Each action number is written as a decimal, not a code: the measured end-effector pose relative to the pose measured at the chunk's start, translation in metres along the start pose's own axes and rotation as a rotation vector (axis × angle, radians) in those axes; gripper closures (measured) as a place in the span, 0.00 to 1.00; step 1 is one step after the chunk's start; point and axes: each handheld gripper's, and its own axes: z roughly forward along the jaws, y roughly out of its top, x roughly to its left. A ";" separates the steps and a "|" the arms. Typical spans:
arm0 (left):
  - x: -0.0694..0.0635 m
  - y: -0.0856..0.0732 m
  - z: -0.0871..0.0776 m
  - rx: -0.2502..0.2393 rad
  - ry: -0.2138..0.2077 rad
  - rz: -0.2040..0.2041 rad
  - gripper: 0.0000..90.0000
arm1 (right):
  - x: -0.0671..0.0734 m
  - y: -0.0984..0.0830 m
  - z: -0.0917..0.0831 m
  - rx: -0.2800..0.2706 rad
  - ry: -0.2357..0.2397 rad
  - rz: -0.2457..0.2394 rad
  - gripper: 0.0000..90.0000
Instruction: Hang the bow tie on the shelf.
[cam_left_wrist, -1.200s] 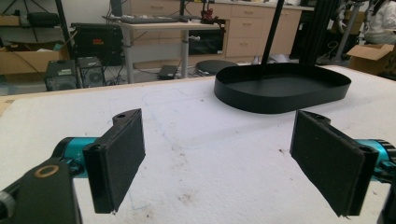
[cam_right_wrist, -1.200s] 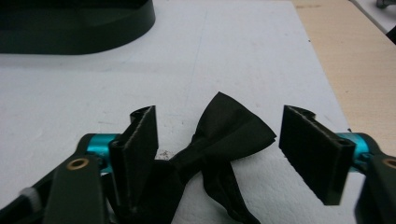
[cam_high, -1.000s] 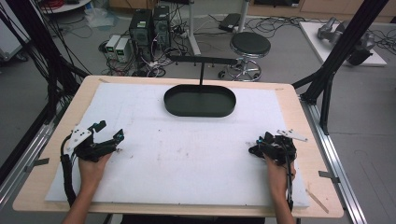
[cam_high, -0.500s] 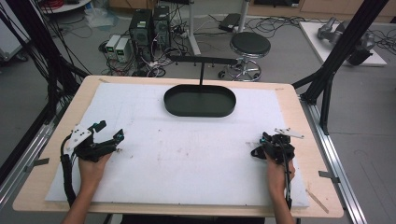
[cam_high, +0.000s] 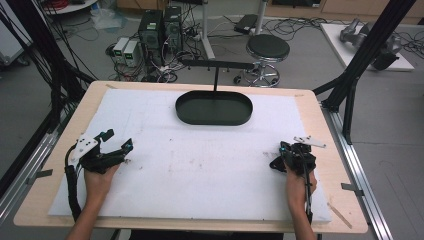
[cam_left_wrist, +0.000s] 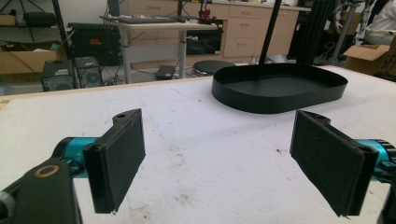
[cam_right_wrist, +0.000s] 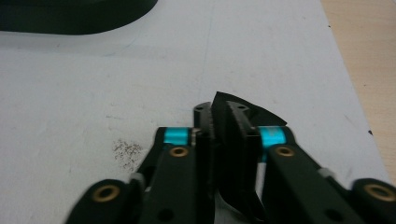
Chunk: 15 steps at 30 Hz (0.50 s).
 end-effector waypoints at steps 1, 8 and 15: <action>0.000 0.000 0.000 0.000 -0.001 -0.001 0.20 | -0.001 0.000 -0.001 -0.004 0.002 0.005 0.82; 0.000 0.000 0.000 -0.001 -0.002 -0.001 0.20 | -0.002 -0.006 -0.001 0.025 0.000 0.042 0.66; 0.000 0.000 0.000 0.000 -0.001 0.001 0.20 | -0.003 -0.008 0.004 0.052 -0.001 0.054 0.70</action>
